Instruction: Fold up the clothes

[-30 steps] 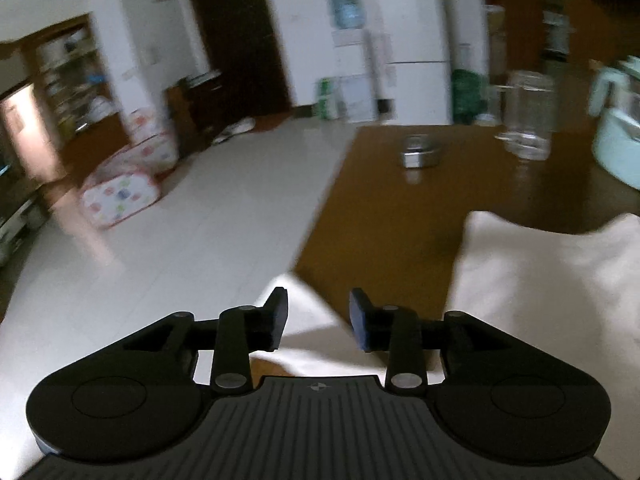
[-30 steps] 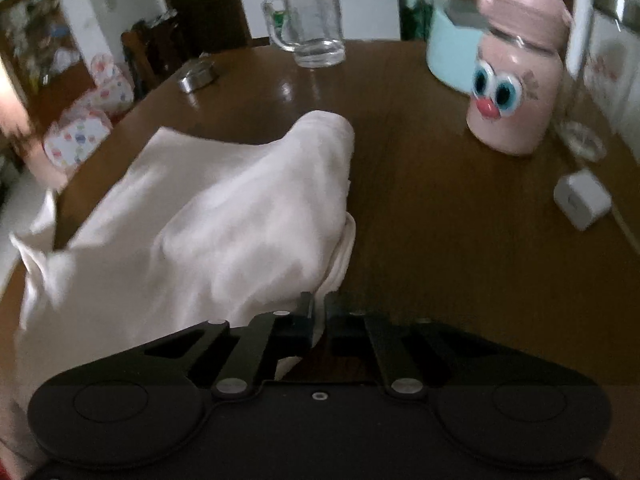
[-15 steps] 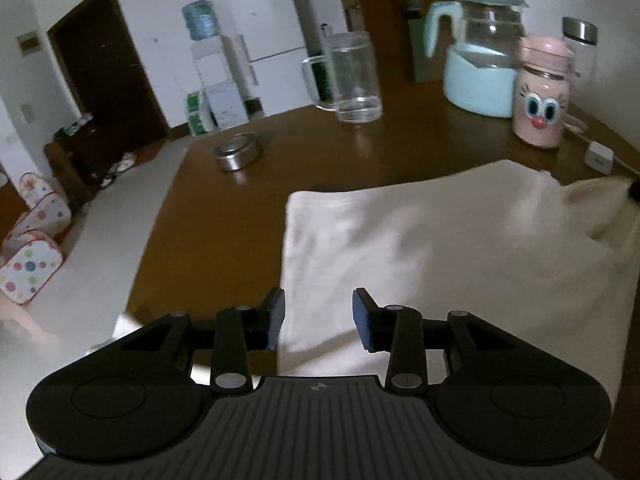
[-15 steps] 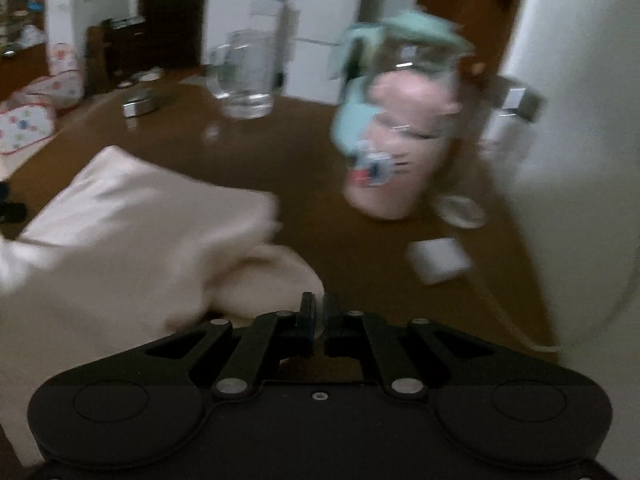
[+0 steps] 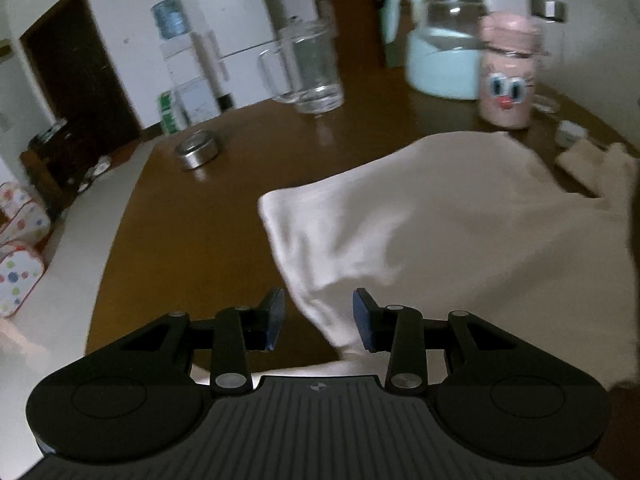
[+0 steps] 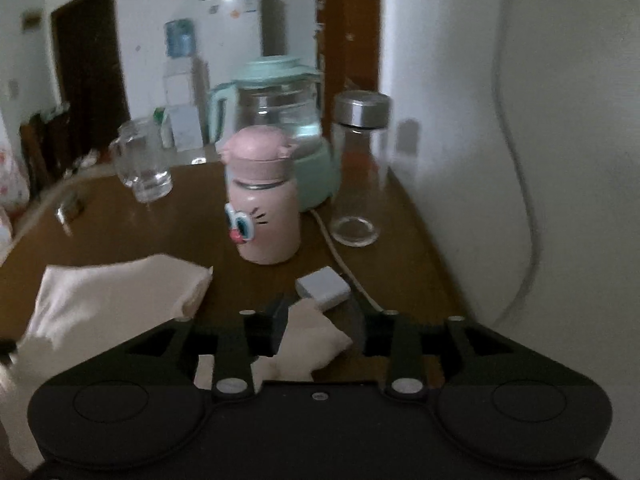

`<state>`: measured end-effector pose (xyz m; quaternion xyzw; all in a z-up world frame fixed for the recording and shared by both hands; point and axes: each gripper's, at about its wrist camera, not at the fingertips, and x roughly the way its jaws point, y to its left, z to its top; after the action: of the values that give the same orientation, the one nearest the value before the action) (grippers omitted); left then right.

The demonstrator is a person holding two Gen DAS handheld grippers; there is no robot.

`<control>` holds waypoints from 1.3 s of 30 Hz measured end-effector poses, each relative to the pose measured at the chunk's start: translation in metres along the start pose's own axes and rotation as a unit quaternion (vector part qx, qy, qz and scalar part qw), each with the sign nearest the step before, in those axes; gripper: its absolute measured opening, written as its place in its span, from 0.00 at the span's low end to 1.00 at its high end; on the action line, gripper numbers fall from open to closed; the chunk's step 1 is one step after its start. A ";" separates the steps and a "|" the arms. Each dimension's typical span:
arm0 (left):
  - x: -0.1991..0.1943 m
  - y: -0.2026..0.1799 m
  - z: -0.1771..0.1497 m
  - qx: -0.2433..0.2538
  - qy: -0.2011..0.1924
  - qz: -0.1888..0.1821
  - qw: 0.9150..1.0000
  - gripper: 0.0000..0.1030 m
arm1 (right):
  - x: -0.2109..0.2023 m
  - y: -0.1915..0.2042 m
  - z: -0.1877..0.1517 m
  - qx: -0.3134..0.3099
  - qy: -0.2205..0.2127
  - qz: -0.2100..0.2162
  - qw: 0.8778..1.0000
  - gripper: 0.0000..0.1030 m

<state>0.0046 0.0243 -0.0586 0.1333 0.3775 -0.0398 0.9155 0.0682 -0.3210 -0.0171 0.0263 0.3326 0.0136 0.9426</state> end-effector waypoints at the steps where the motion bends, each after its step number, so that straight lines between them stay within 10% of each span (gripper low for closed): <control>1: -0.005 -0.008 0.000 0.009 -0.003 -0.020 1.000 0.40 | 0.002 -0.002 -0.001 -0.001 0.006 -0.006 1.000 0.36; 6: -0.023 -0.046 -0.002 0.047 -0.004 -0.125 0.991 0.40 | 0.014 -0.005 -0.018 -0.008 0.050 -0.018 0.999 0.36; 11: -0.038 -0.099 -0.004 0.111 -0.003 -0.240 0.964 0.42 | 0.023 -0.011 -0.030 0.010 0.070 -0.013 0.997 0.36; 18: -0.017 -0.167 -0.016 0.203 0.016 -0.234 0.951 0.40 | 0.024 -0.014 -0.038 0.006 0.082 -0.002 0.997 0.36; 24: -0.006 -0.163 -0.010 0.174 0.039 -0.245 0.953 0.11 | 0.019 -0.017 -0.044 0.001 0.089 0.006 0.996 0.39; 39: -0.036 -0.121 -0.016 0.131 0.065 -0.320 0.936 0.08 | 0.026 -0.007 -0.069 0.004 0.122 0.052 0.991 0.43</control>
<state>-0.0530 -0.0891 -0.0700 0.1268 0.4505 -0.3708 0.8021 0.0455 -0.3243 -0.0876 0.0458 0.4431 0.0645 0.8930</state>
